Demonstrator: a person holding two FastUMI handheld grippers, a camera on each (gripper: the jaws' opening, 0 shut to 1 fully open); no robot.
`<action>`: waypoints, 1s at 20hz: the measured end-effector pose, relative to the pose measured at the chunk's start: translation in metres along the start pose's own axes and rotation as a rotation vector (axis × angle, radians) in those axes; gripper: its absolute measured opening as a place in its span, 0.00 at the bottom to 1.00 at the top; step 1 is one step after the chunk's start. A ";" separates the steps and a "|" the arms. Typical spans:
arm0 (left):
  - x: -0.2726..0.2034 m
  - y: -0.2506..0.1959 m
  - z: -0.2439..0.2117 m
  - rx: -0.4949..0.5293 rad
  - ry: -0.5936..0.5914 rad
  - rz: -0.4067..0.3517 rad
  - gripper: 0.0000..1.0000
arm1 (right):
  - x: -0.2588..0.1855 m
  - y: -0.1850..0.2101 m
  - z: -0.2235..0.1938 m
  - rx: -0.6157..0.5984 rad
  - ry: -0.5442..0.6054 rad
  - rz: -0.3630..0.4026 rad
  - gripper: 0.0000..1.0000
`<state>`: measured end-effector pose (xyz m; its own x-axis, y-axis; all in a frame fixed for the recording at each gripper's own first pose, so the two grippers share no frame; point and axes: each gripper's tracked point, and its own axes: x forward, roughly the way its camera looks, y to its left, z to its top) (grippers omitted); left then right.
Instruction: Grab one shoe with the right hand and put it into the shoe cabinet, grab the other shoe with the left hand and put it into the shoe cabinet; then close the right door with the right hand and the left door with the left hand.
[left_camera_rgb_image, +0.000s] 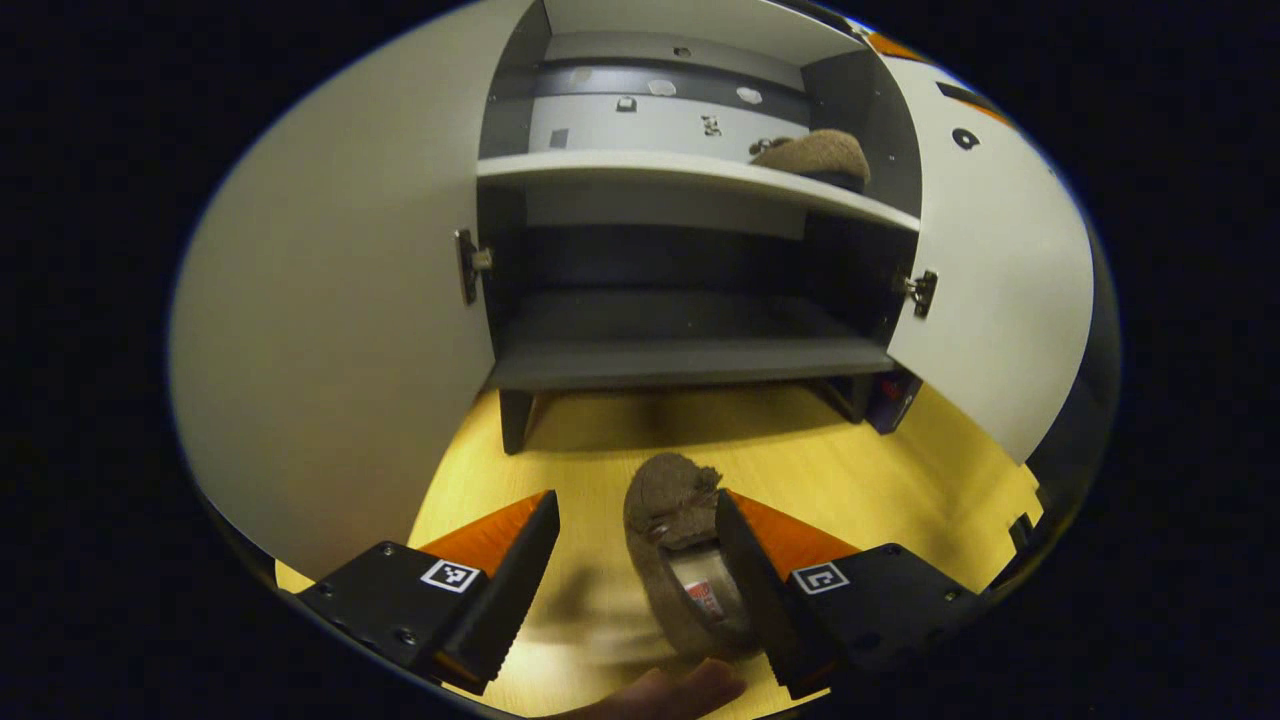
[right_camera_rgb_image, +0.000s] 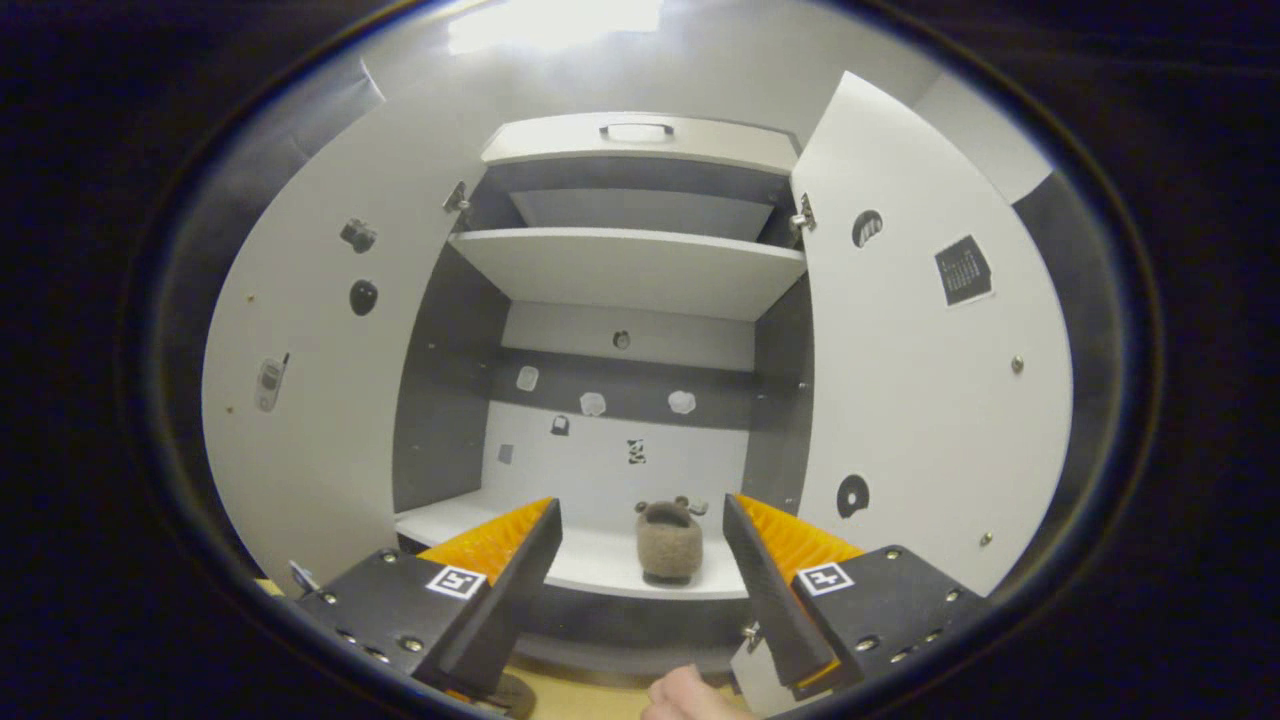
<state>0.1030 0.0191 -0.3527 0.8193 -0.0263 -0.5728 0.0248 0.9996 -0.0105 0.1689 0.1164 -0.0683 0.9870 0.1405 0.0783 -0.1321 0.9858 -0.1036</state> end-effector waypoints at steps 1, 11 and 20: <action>0.005 0.001 -0.009 -0.001 0.023 0.002 0.98 | -0.005 -0.002 -0.008 0.007 0.012 -0.011 0.97; 0.044 -0.009 -0.079 -0.035 0.242 -0.073 0.93 | -0.056 -0.029 -0.069 0.124 0.112 -0.088 0.97; 0.015 -0.002 -0.037 -0.029 0.163 -0.004 0.01 | -0.069 -0.054 -0.091 0.164 0.174 -0.123 0.98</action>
<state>0.0939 0.0165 -0.3912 0.7154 -0.0311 -0.6980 0.0088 0.9993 -0.0355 0.1168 0.0449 -0.1586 0.9956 0.0145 -0.0926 -0.0090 0.9982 0.0597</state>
